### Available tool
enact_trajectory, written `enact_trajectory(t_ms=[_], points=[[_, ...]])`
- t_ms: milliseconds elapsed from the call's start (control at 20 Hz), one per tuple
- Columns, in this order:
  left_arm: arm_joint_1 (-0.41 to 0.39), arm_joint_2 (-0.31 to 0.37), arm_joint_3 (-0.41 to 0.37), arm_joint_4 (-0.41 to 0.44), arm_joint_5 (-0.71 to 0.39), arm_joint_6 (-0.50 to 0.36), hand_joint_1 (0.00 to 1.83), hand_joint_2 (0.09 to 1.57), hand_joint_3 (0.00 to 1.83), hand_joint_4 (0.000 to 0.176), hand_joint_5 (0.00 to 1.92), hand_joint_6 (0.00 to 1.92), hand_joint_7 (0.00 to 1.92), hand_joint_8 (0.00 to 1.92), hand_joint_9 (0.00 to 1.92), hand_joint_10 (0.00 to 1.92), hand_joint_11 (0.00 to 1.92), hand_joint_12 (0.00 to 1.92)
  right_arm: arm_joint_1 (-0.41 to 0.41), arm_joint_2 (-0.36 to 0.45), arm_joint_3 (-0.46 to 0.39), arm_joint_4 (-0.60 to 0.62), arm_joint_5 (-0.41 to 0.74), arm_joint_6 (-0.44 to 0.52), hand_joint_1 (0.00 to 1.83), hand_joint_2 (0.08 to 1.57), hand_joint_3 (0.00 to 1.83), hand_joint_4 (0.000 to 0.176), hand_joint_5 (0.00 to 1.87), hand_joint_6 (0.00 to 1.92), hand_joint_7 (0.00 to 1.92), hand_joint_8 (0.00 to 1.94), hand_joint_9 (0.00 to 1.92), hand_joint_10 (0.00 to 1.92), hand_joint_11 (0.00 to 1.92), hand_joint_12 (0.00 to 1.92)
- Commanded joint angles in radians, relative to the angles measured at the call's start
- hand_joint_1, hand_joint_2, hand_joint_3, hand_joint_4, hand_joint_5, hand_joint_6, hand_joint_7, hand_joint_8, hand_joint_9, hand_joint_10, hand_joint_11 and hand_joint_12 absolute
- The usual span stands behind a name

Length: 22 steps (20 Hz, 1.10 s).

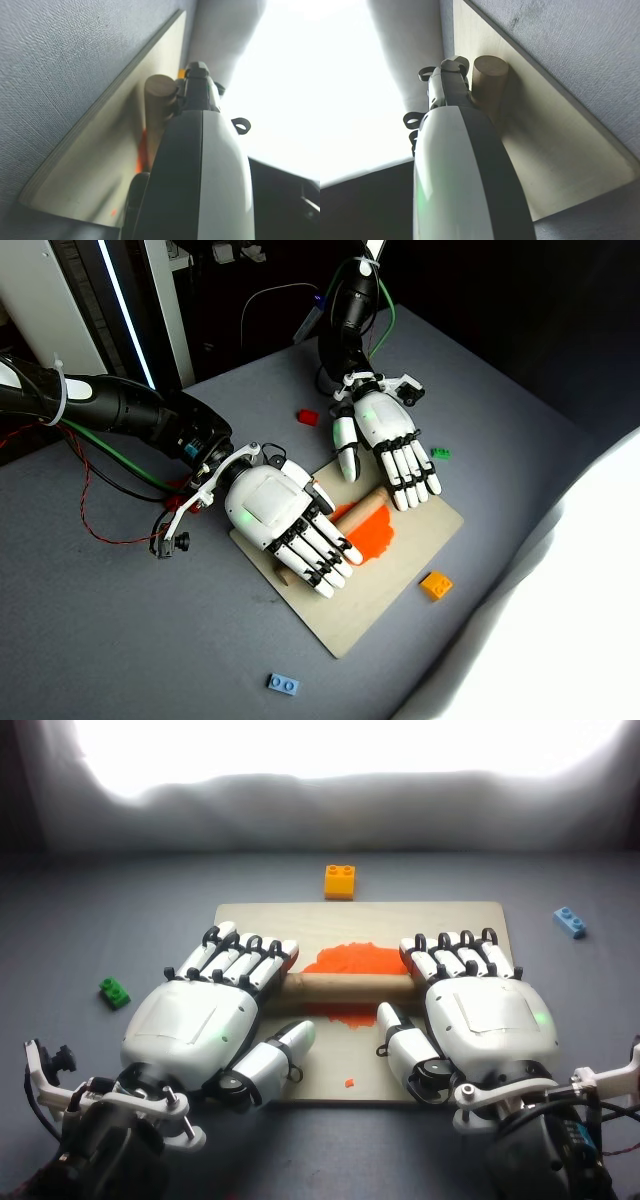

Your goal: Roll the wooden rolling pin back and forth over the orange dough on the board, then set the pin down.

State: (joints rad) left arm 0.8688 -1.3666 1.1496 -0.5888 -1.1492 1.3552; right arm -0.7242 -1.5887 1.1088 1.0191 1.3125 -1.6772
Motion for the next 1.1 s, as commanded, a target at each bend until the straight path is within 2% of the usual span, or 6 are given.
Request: enact_trajectory(t_ms=[0, 150, 450, 700, 900, 1050], points=[[0.003, 0.009, -0.003, 0.043, -0.111, -0.005, 0.0, 1.52, 0.0, 0.0, 0.18, 0.01, 0.21, 0.01, 0.15, 0.01, 0.02, 0.02, -0.002, 0.005, -0.005, -0.065, 0.071, 0.0, 0.0, 1.57, 0.1, 0.0, 0.24, 0.0, 0.26, 0.0, 0.17, 0.0, 0.0, 0.38], [0.003, 0.009, -0.008, 0.055, -0.114, -0.016, 0.0, 1.52, 0.0, 0.0, 0.17, 0.0, 0.19, 0.0, 0.13, 0.0, 0.0, 0.02, -0.006, 0.008, -0.013, -0.073, 0.078, -0.001, 0.0, 1.57, 0.09, 0.0, 0.25, 0.01, 0.3, 0.01, 0.21, 0.01, 0.0, 0.48], [0.006, 0.017, -0.029, 0.055, -0.121, -0.023, 0.0, 1.51, 0.0, 0.0, 0.18, 0.01, 0.2, 0.0, 0.15, 0.01, 0.02, 0.05, -0.011, 0.01, -0.023, -0.082, 0.087, -0.003, 0.0, 1.57, 0.1, 0.0, 0.27, 0.01, 0.3, 0.0, 0.21, 0.01, 0.0, 0.4], [0.021, 0.022, -0.043, 0.055, -0.136, -0.023, 0.0, 1.51, 0.0, 0.0, 0.21, 0.01, 0.23, 0.0, 0.16, 0.0, 0.0, 0.13, -0.017, 0.011, -0.033, -0.095, 0.091, -0.005, 0.0, 1.57, 0.14, 0.0, 0.32, 0.02, 0.34, 0.01, 0.24, 0.01, 0.0, 0.58], [0.035, 0.022, -0.046, 0.056, -0.152, -0.016, 0.0, 1.51, 0.0, 0.0, 0.21, 0.0, 0.22, 0.0, 0.17, 0.0, 0.0, 0.15, -0.023, 0.013, -0.042, -0.109, 0.094, -0.005, 0.0, 1.57, 0.12, 0.0, 0.29, 0.0, 0.32, 0.0, 0.24, 0.0, 0.0, 0.49], [0.043, 0.022, -0.046, 0.057, -0.163, -0.016, 0.0, 1.51, 0.0, 0.0, 0.22, 0.01, 0.23, 0.0, 0.17, 0.0, 0.0, 0.15, -0.027, 0.015, -0.047, -0.114, 0.096, -0.005, 0.0, 1.57, 0.13, 0.0, 0.31, 0.01, 0.33, 0.01, 0.25, 0.01, 0.0, 0.55]])
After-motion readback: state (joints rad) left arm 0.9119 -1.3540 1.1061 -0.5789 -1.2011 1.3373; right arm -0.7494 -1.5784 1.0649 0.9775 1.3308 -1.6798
